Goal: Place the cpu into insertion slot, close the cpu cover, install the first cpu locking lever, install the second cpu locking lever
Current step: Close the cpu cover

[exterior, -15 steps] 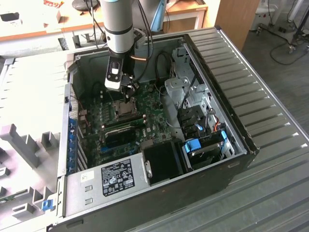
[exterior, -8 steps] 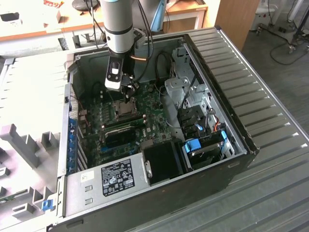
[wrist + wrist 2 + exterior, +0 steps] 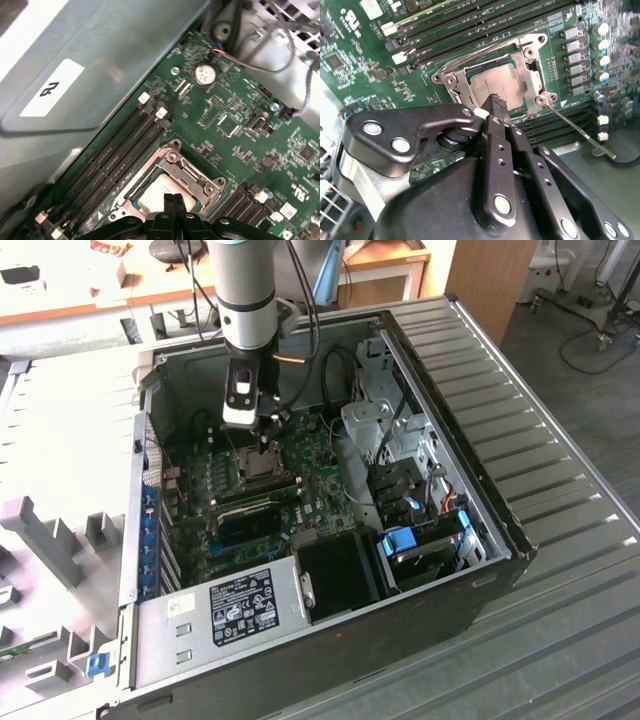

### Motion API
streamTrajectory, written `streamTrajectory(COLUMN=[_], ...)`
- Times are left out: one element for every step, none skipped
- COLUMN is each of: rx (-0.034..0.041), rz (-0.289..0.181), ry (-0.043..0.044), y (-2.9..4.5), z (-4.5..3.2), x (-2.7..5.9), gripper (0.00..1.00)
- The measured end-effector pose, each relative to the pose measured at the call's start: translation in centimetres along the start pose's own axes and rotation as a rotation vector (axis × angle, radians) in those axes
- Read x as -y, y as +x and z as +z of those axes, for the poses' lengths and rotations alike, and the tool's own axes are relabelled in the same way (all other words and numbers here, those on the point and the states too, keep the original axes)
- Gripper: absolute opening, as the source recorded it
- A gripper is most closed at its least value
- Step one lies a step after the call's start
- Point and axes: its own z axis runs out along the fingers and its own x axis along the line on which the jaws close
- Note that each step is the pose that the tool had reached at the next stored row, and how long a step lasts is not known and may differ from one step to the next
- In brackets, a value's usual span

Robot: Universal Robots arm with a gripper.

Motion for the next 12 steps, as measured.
streamTrajectory(rx=[-0.0005, -0.0009, -0.0013, -0.0017, -0.0021, -0.0025, -0.0029, -0.0034, -0.0038, -0.0042, -0.0046, -0.0050], rz=[-0.019, -0.038, -0.056, -0.074, -0.091, -0.109, -0.127, -0.145, -0.162, -0.180, -0.198, -0.215], ry=[0.0003, 0.0007, 0.0011, 0.0014, 0.0017, 0.0021, 0.0024, 0.0028, 0.0031, 0.0034, 0.0037, 0.0041], y=[0.00, 0.00, 0.00, 0.00, 0.00, 0.00, 0.00, 0.00, 0.00, 0.00, 0.00, 0.00], z=[0.00, 0.01, 0.01, 0.01, 0.02, 0.02, 0.02, 0.02, 0.03, 0.03, 0.04, 0.04], x=[0.00, 0.00, 0.00, 0.00, 0.00, 0.00, 0.00, 0.00, 0.00, 0.00, 0.00, 0.00], gripper=[0.10, 0.10, 0.10, 0.10, 0.10, 0.10, 0.10, 0.10, 0.10, 0.10, 0.10, 0.10])
